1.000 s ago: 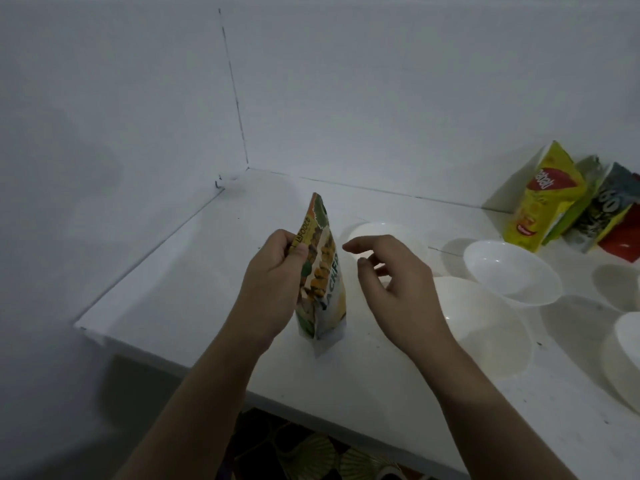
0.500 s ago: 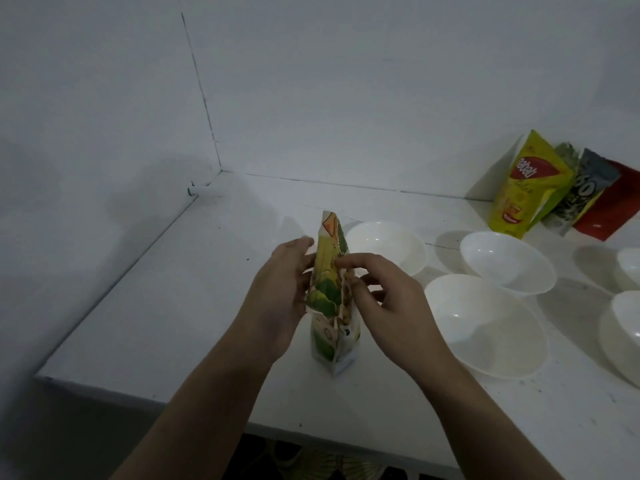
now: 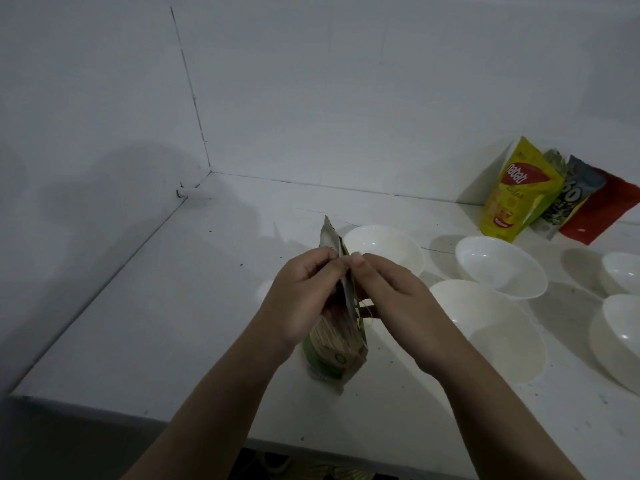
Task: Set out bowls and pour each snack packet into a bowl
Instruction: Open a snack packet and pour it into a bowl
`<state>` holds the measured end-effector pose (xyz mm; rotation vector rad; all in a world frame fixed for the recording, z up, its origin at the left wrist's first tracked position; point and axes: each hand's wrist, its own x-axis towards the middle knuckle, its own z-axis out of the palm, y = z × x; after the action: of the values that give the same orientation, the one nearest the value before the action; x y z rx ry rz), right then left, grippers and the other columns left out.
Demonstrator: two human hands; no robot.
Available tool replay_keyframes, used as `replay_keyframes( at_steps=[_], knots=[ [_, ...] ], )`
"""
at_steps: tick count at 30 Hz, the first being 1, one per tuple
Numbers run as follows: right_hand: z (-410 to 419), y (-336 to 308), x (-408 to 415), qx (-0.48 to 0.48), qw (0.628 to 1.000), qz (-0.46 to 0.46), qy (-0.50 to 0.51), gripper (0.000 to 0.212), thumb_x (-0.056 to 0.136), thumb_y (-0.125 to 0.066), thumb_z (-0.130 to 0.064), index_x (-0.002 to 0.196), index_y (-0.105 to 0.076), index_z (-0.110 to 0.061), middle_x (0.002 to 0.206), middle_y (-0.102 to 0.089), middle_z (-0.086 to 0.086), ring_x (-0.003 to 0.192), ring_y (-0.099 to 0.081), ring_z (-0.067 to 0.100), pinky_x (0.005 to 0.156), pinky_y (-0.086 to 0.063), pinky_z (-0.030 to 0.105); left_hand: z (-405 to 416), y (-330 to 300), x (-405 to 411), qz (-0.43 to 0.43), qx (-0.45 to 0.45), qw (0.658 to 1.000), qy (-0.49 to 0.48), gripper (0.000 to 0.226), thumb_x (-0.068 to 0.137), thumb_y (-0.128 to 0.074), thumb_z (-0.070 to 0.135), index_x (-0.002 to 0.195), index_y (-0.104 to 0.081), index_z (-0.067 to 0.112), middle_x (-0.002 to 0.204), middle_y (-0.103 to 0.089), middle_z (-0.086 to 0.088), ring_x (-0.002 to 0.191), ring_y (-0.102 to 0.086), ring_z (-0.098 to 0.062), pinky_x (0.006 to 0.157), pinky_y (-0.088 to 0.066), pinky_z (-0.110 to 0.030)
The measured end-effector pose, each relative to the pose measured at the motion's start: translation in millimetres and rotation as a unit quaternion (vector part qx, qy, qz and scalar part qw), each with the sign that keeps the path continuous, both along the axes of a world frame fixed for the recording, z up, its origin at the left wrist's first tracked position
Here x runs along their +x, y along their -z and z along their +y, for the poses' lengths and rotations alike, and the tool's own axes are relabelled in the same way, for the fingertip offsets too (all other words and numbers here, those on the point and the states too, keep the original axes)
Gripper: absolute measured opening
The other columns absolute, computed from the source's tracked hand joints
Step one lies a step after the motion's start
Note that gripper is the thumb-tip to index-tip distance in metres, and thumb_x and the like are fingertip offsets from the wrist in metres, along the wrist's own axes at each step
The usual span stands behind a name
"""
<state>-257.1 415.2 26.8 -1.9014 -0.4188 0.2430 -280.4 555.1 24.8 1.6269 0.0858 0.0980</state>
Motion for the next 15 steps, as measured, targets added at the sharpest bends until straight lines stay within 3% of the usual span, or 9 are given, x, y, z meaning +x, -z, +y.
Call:
replay_keyframes(
  at_steps=[3,6,9,12,15],
  knots=[
    [-2,-6,3,-0.018,0.999,0.003,-0.026,0.043,0.098,-0.048,-0.044,0.081,-0.057,-0.006,0.087,-0.062,0.019,0.090,-0.062,0.039,0.083,-0.055,0.057,3,0,-2,-0.029,0.027,0.999,0.000,0.032,0.099,-0.048,0.015,0.068,-0.056,0.010,0.052,-0.045,0.009,0.051,-0.043,-0.006,0.051,-0.040,-0.019],
    [-3,-10,6,-0.010,1.000,-0.004,-0.014,0.033,0.097,-0.049,-0.022,0.079,-0.049,0.007,0.086,-0.052,0.028,0.080,-0.059,0.040,0.077,-0.059,0.050,7,-1,-3,-0.057,0.055,0.997,-0.014,0.037,0.098,-0.051,0.017,0.061,-0.049,0.014,0.053,-0.042,0.005,0.052,-0.041,-0.009,0.054,-0.039,-0.022],
    [-4,-13,6,-0.024,0.998,-0.048,0.021,0.029,0.094,-0.050,-0.015,0.073,-0.051,0.006,0.082,-0.052,0.025,0.074,-0.058,0.038,0.070,-0.062,0.041,9,-2,-4,-0.095,0.103,0.989,-0.055,0.035,0.094,-0.053,0.015,0.060,-0.047,0.009,0.053,-0.042,0.000,0.051,-0.038,-0.009,0.051,-0.034,-0.018],
    [-7,-15,9,-0.020,0.995,-0.071,0.064,0.027,0.092,-0.050,-0.012,0.072,-0.056,0.006,0.077,-0.059,0.023,0.073,-0.063,0.034,0.065,-0.062,0.032,15,-5,-5,-0.140,0.143,0.973,-0.115,0.036,0.091,-0.054,0.010,0.056,-0.046,0.010,0.047,-0.041,0.008,0.045,-0.036,-0.004,0.046,-0.029,-0.011],
    [-13,-21,11,0.010,0.993,-0.063,0.104,0.026,0.092,-0.051,-0.011,0.073,-0.061,0.001,0.075,-0.066,0.016,0.069,-0.070,0.020,0.064,-0.063,0.033,29,-6,-7,-0.201,0.197,0.943,-0.175,0.041,0.090,-0.057,0.004,0.054,-0.043,0.019,0.044,-0.044,0.014,0.041,-0.038,-0.003,0.042,-0.027,-0.008]
  ],
)
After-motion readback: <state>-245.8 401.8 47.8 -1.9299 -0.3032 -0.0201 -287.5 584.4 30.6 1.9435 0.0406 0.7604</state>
